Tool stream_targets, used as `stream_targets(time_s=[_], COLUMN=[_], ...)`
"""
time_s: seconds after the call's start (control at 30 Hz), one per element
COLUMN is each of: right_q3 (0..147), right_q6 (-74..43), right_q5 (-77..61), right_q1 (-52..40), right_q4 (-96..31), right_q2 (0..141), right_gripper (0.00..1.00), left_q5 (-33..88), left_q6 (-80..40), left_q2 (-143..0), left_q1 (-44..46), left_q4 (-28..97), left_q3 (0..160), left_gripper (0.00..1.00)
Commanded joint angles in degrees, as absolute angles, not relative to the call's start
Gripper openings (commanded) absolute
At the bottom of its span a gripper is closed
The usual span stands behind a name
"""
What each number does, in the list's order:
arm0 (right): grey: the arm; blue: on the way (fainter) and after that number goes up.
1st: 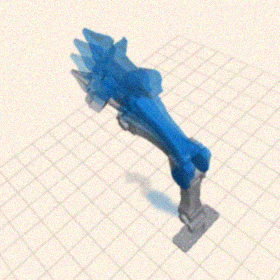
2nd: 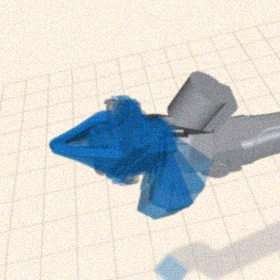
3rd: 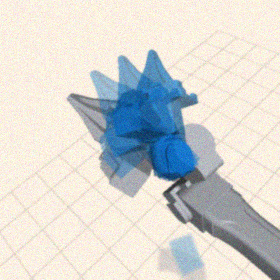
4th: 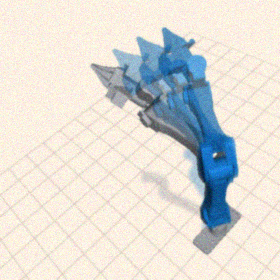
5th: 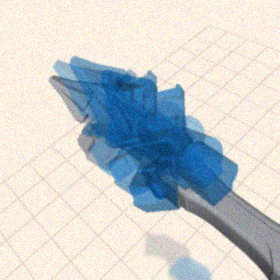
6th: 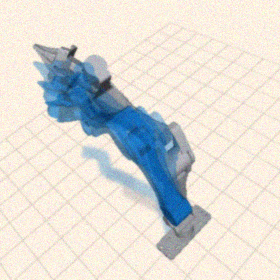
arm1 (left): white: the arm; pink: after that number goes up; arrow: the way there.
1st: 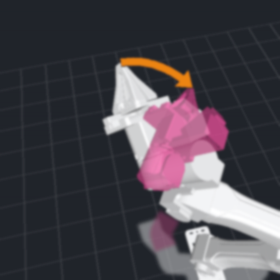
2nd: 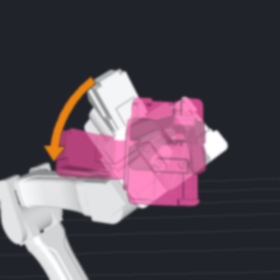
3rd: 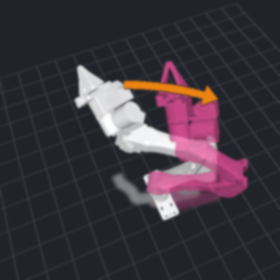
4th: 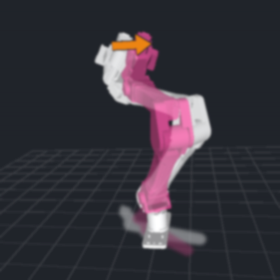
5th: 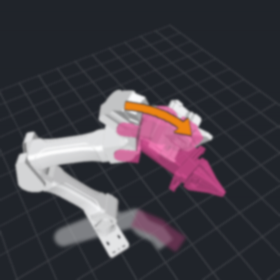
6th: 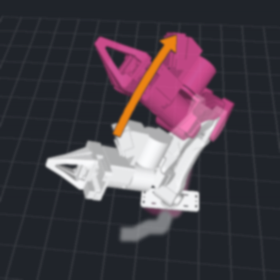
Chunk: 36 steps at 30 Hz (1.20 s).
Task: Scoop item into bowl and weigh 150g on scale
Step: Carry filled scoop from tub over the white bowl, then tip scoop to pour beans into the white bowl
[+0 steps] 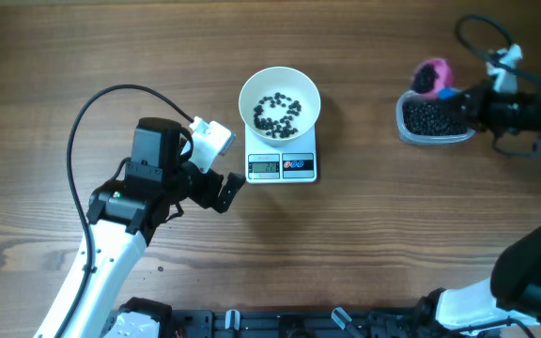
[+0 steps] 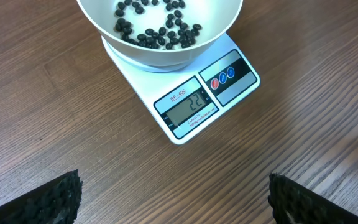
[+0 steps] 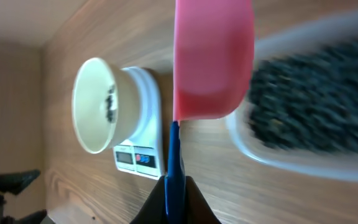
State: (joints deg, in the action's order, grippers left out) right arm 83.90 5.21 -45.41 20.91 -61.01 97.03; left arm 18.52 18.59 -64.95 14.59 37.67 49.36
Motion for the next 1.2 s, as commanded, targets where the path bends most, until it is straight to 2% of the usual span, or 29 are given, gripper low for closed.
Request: stream_targets(time_s=[0.0,0.23,0.4,0.77,1.17], right_q3=[86.06,86.06,86.04,86.02,85.97], right_q6=[3.64,-0.38,-1.78,-4.58,-1.17], right_q5=[-48.21,-47.9,-42.76,-35.73,-8.1], right_q1=[14.35,2.39,-4.75,-12.34,-23.68], right_q4=[-58.43,-50.22,-47.66,-46.54,-46.57], right_q2=[95.85,95.88,95.9,96.25,96.27], right_gripper=[0.04,0.04,0.04,0.04,0.04], left_q5=[19.46,19.46,19.46,19.44,19.46], left_q6=[18.65,18.65,18.65,18.65,18.65], left_q2=[-65.28,-65.28,-65.28,-65.28,-65.28], left_q1=[14.79,14.79,14.79,14.79,14.79], left_q4=[37.54,37.54,37.54,37.54,37.54], left_q3=[48.8,48.8,48.8,48.8,48.8], left_gripper=[1.0,1.0,1.0,1.0,1.0])
